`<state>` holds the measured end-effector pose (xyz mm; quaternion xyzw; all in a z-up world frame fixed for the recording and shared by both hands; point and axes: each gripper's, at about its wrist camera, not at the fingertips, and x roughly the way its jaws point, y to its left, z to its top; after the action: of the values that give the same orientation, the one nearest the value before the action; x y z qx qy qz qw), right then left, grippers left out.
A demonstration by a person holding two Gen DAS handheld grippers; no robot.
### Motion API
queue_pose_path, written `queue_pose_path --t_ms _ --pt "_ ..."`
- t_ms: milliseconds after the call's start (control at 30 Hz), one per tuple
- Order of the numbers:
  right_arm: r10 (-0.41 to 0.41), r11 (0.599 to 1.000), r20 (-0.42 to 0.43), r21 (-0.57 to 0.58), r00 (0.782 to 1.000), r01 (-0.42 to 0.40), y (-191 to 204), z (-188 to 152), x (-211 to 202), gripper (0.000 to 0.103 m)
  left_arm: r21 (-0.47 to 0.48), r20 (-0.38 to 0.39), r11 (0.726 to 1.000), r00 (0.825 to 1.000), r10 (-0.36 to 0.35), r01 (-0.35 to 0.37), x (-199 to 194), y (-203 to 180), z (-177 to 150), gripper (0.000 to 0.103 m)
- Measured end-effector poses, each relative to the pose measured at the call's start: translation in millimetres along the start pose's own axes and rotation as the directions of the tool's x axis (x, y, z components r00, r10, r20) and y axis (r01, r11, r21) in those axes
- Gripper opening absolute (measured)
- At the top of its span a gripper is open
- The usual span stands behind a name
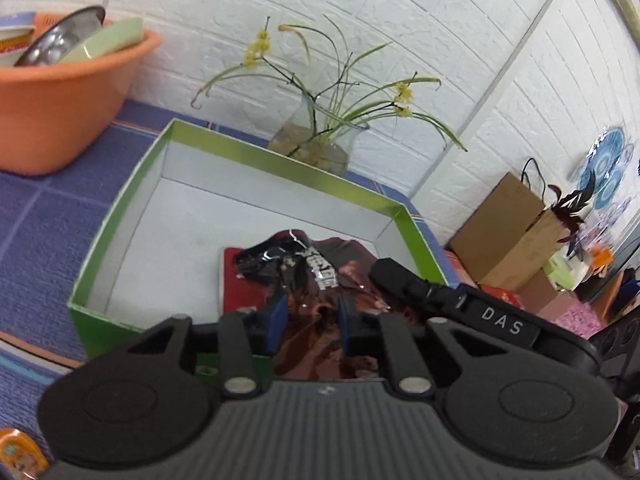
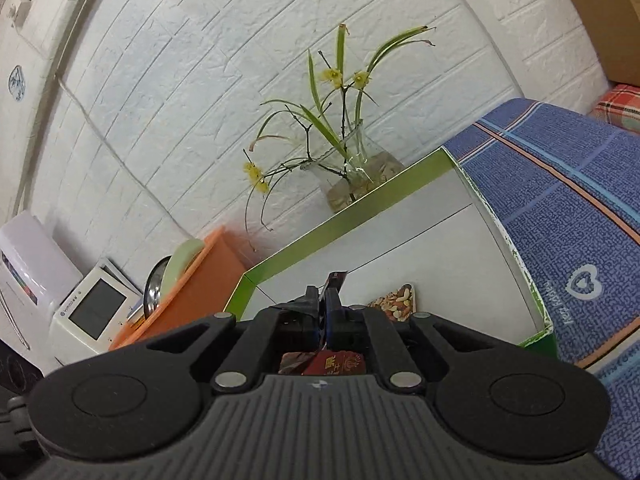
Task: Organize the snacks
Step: 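Carry the brown pouch over the green box, lower and release it, then move the right gripper back to the snack pile toward the yellow egg snack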
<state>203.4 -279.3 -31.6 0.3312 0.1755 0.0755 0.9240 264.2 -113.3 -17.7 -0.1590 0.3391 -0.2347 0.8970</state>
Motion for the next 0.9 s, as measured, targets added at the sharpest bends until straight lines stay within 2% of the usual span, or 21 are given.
queue_pose_path --t_ms 100,167,300,400,467,500,567,600,633,733,800,867,900 --pt "0.004 1.0 0.003 -0.019 1.0 -0.004 1.5 1.2 1.3 0.008 0.089 0.023 0.995 0.998 0.05 -0.052 -4.7 -12.3 0.1 0.007" --pt "0.0 1.0 0.017 -0.02 1.0 0.001 4.4 1.7 0.6 0.007 0.107 0.027 0.992 0.998 0.058 -0.061 -4.9 -14.9 2.6 0.005" --pt "-0.014 1.0 0.097 -0.022 0.995 0.016 11.6 3.2 -2.7 0.006 0.161 0.061 0.984 0.996 0.068 -0.077 -11.2 -19.3 -0.4 0.006" --pt "-0.047 0.999 0.155 -0.004 0.987 0.048 8.6 2.5 -6.2 0.006 0.186 0.081 0.976 0.992 0.1 -0.114 -17.9 -20.6 -4.9 0.005" --pt "-0.049 0.999 0.159 -0.001 0.986 0.05 2.2 3.8 -5.6 0.006 0.191 0.107 0.972 0.987 0.118 -0.136 -24.1 -17.3 -6.1 0.005" --pt "-0.047 0.999 0.147 0.005 0.988 0.047 -1.2 4.4 -4.2 0.016 0.188 0.112 0.97 0.985 0.134 -0.154 -25.7 -15.4 -6.2 0.005" --pt "-0.048 0.999 0.116 0.014 0.992 0.046 -5.2 4.7 -1.4 0.047 0.185 0.123 0.965 0.979 0.162 -0.183 -28.7 -12.4 -5.7 0.006" --pt "-0.054 0.999 0.104 0.013 0.993 0.053 -4.5 4.8 -1.6 0.079 0.184 0.131 0.963 0.976 0.175 -0.197 -31.1 -11.1 -5.8 0.006" --pt "-0.043 0.999 0.11 -0.015 0.993 0.045 -0.7 5.1 -5.1 0.103 0.184 0.143 0.96 0.972 0.188 -0.212 -34.4 -10.1 -6.2 0.009" --pt "-0.04 0.994 0.099 -0.096 0.994 0.049 15.1 10.2 -19.2 0.103 0.186 0.172 0.952 0.962 0.212 -0.243 -53.6 -5.7 -9.0 0.045" --pt "-0.026 0.986 0.077 -0.162 0.997 0.038 24.1 12.2 -35.1 0.103 0.192 0.208 0.944 0.952 0.226 -0.267 -76.5 -2.0 -14.3 0.045" --pt "0.005 0.971 0.04 -0.238 0.999 0.004 32.5 9.9 -57.5 0.103 0.196 0.229 0.935 0.941 0.249 -0.295 -102.2 4.1 -21.3 0.054" --pt "0.011 0.959 0.021 -0.282 1.0 -0.004 36.9 6.4 -69.8 0.103 0.198 0.248 0.926 0.93 0.27 -0.322 -118.4 8.9 -28.7 0.054"
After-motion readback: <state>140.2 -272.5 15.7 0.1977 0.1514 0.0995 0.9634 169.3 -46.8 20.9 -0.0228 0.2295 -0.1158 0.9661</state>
